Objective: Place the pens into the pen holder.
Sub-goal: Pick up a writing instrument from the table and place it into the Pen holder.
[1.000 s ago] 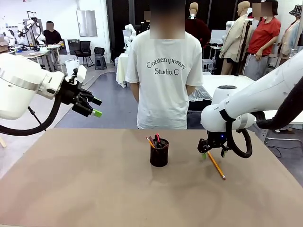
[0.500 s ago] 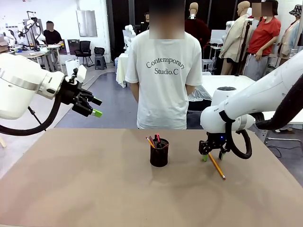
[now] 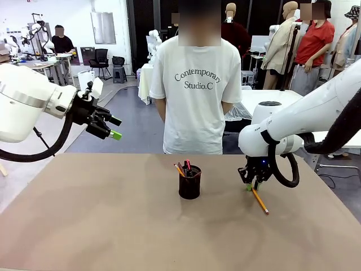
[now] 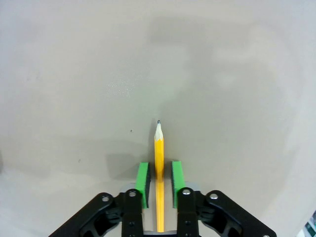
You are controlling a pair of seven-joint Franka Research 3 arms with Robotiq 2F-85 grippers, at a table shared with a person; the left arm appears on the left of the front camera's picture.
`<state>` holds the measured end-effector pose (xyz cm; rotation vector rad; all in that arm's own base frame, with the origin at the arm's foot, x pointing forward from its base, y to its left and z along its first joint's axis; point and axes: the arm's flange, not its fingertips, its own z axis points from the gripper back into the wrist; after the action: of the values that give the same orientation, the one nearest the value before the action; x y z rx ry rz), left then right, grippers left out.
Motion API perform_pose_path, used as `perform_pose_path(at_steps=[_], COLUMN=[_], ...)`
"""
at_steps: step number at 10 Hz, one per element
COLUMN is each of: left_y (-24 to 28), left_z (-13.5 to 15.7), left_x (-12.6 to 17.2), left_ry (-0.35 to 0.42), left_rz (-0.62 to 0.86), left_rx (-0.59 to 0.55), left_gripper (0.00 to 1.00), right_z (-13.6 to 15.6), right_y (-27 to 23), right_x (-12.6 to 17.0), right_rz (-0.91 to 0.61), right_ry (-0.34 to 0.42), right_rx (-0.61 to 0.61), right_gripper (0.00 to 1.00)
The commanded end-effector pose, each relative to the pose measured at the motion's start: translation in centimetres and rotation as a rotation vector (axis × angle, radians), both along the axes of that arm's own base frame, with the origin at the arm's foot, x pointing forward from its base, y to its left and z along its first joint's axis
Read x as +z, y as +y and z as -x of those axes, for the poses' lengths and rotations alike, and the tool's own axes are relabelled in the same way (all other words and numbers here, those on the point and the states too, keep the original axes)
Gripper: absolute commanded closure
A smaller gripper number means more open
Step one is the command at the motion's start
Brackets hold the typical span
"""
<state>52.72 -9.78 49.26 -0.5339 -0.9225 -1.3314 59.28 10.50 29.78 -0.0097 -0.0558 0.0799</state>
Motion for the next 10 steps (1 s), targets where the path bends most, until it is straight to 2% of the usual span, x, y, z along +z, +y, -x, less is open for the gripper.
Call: perform_pose_path(at_steps=[1, 3, 4, 5, 7, 8, 9, 10], left_y=[0.0, 0.0, 0.0, 0.0, 0.0, 0.0, 0.0, 0.0], left_z=[0.0, 0.0, 0.0, 0.0, 0.0, 0.0, 0.0, 0.0], left_x=[0.1, 0.1, 0.1, 0.1, 0.1, 0.1, 0.1, 0.1], left_ry=[0.002, 0.002, 0.002, 0.002, 0.002, 0.002, 0.002, 0.002], left_rz=[0.002, 0.002, 0.002, 0.002, 0.002, 0.002, 0.002, 0.002], left_rx=[-0.007, -0.007, -0.007, -0.007, -0.007, -0.007, -0.007, -0.007], left_gripper=[0.00, 0.00, 0.00, 0.00, 0.00, 0.00, 0.00, 0.00], right_z=[-0.3, -0.1, -0.1, -0.1, 0.6, 1.0, 1.6, 2.4], right_y=[0.1, 0.1, 0.1, 0.3, 0.7, 0.8, 1.1, 1.3], right_x=[-0.7, -0.7, 0.6, 2.6, 7.6, 10.0, 11.6, 13.0], right_rz=[0.001, -0.027, -0.083, -0.203, -0.504, -0.581, -0.589, -0.669], right_ry=[0.018, 0.033, 0.032, 0.043, -0.004, -0.022, -0.074, -0.116], right_rx=[-0.029, -0.019, 0.005, 0.042, 0.172, 0.205, 0.278, 0.394], right_gripper=[1.00, 1.00, 1.00, 1.00, 1.00, 1.00, 1.00, 1.00])
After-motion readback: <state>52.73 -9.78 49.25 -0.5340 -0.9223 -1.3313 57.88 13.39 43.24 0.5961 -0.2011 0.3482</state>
